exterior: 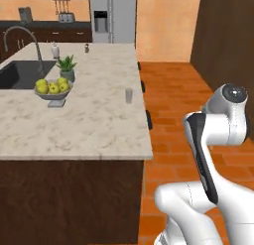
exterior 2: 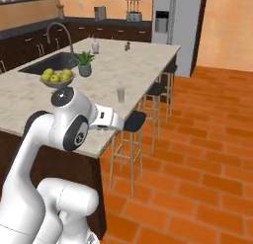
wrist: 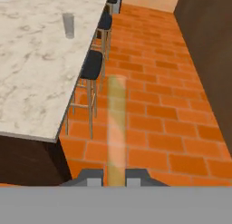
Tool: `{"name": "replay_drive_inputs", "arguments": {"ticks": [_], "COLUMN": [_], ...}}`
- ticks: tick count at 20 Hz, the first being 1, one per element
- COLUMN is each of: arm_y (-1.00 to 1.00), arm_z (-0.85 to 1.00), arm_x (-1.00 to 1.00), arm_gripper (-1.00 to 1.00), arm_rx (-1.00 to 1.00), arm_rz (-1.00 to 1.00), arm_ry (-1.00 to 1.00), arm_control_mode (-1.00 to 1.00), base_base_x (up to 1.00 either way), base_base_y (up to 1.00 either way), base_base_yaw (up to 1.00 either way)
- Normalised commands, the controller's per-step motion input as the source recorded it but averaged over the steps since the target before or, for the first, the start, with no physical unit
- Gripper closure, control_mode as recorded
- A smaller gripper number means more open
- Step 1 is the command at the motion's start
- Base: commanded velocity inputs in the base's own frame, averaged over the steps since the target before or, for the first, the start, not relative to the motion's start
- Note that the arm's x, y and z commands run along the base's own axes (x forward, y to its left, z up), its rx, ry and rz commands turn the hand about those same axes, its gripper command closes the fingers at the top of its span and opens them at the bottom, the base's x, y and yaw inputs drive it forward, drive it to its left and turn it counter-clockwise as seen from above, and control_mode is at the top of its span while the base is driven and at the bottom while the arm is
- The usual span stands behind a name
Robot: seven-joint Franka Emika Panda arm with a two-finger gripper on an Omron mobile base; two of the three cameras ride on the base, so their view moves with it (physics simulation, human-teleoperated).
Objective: Take a straw from the drawer in front and place it inside the glass cup on the dining counter.
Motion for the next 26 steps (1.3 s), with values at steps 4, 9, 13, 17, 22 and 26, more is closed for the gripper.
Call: {"name": "replay_drive_inputs", "arguments": {"ticks": [4,9,13,17,22,26], "arm_y": [0.00,0.00,0.00,0.00,0.00,0.00], "arm_z": [0.00,0.00,0.00,0.00,0.00,0.00], "arm_x": [0.00,0.00,0.00,0.00,0.00,0.00], "arm_gripper": [1.00,1.00,1.00,1.00,1.00,1.00], "arm_rx": [0.00,0.00,0.00,0.00,0.00,0.00], "arm_rz": [0.00,0.00,0.00,0.00,0.00,0.00], "arm_ry": [0.00,0.00,0.00,0.00,0.00,0.00], "arm_control_mode": [1.00,1.00,1.00,1.00,1.00,1.00], "base_base_x": [0.28,0.30,0.33,0.34,0.23,0.04], "base_base_y": [-0.87,-0.85,-0.85,-0.77,-0.80,-0.85], "base_base_yaw": [0.49,0.50,0.51,0.54,0.54,0.54]}}
